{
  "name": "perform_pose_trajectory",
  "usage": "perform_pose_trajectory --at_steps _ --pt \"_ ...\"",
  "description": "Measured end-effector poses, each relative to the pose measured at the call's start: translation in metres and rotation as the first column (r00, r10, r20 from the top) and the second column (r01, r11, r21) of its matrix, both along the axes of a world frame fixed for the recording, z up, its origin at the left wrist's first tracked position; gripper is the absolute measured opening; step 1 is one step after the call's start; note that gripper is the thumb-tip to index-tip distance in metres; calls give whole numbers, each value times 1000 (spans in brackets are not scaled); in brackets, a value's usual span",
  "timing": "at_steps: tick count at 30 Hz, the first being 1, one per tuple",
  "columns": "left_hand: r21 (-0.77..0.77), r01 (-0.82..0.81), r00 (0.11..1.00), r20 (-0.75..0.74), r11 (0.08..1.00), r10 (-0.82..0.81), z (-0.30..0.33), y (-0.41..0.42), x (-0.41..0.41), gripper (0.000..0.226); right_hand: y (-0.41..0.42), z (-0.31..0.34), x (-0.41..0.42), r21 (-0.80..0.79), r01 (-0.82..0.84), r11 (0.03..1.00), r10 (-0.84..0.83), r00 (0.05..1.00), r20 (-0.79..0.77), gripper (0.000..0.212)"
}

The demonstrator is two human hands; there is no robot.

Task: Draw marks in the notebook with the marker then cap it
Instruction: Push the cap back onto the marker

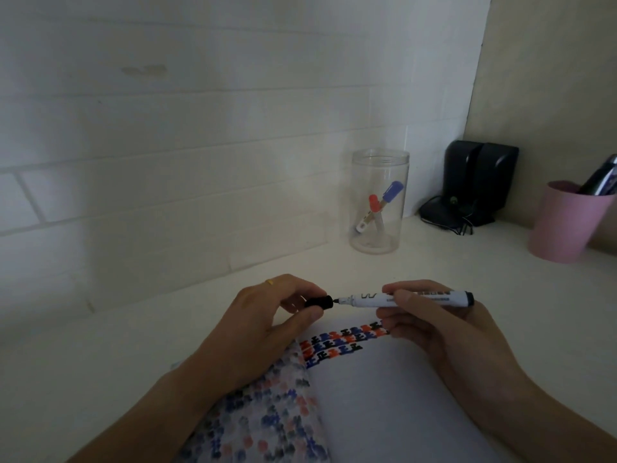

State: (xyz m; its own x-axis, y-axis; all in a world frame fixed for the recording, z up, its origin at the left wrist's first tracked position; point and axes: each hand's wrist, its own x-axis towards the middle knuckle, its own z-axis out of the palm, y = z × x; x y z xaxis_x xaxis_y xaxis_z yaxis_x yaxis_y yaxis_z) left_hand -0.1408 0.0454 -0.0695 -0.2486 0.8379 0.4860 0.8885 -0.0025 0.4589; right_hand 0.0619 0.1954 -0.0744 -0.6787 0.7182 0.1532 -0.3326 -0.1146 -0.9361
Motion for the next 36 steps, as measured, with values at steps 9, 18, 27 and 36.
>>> perform_pose_trajectory --at_steps 9,18,27,36 --pt "24 49 997 -58 998 -48 6 -1 9 16 -6 3 1 68 -77 995 75 996 40 36" --pt "27 53 999 7 998 -53 11 -3 12 29 -7 4 2 183 -65 981 47 994 100 28" --pt "-14 114 992 47 993 -113 17 -7 16 27 -4 0 6 248 -44 968 26 997 73 25" --pt "-6 142 986 85 990 -141 17 -8 19 27 -1 -1 7 294 -74 953 58 996 62 23"
